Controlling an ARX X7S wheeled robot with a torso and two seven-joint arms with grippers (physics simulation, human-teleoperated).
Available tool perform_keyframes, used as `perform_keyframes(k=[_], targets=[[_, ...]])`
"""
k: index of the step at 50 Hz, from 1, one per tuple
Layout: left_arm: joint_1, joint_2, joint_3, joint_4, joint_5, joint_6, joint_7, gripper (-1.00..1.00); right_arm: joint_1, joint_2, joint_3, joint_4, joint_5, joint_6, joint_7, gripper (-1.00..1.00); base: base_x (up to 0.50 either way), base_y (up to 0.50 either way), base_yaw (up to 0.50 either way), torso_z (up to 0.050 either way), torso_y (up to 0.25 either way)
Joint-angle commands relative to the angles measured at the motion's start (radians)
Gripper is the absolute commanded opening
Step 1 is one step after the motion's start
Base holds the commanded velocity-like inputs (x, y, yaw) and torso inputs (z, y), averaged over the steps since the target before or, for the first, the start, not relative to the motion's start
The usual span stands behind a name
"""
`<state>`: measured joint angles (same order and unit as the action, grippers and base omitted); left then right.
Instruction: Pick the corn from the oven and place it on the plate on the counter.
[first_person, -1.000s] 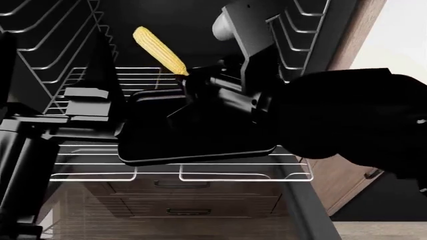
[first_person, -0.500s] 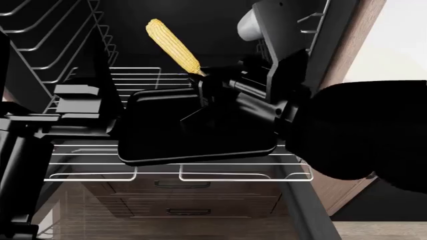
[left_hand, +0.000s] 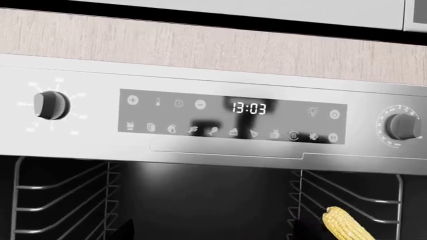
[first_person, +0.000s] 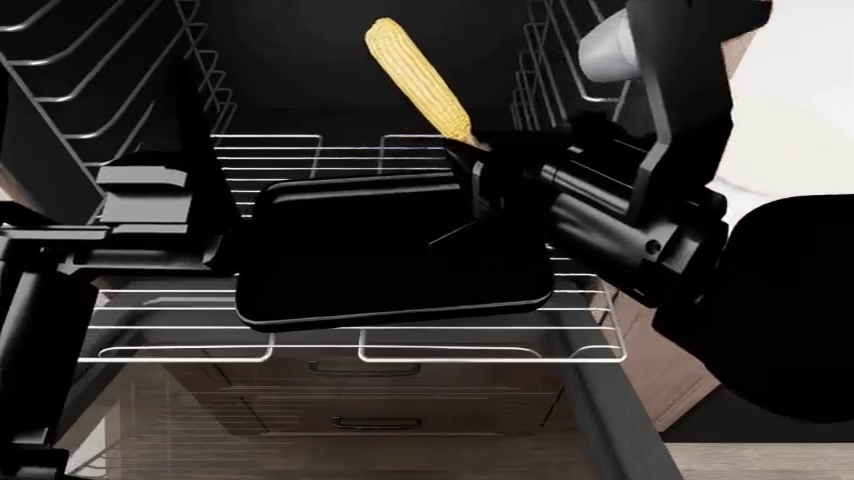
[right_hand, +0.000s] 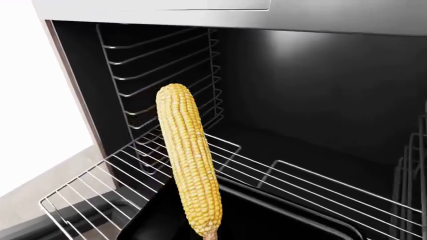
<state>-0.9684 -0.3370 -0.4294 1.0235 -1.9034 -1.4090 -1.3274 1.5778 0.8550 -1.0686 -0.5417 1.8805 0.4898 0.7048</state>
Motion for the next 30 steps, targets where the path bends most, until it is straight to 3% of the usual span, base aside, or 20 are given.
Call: perform_keyframes(k=[1, 27, 30], targets=[[0.008, 0.007, -0.012, 0.003, 0.005, -0.010, 0.011, 1.00, 0.010, 0.075, 0.034, -0.053, 0.022, -0.005, 0.041, -1.00, 0.00, 0.00, 0.00, 0.000, 0.000], [-0.002, 0.004, -0.002, -0.006, -0.023, 0.011, -0.016, 1.00, 0.009, 0.140, 0.058, -0.092, 0.035, -0.012, 0.076, -1.00, 0.00, 0.00, 0.00, 0.000, 0.000], [0.004, 0.008, -0.015, -0.008, -0.025, 0.018, -0.011, 1.00, 0.003, 0.137, 0.057, -0.095, 0.032, -0.015, 0.075, -1.00, 0.00, 0.00, 0.00, 0.000, 0.250]])
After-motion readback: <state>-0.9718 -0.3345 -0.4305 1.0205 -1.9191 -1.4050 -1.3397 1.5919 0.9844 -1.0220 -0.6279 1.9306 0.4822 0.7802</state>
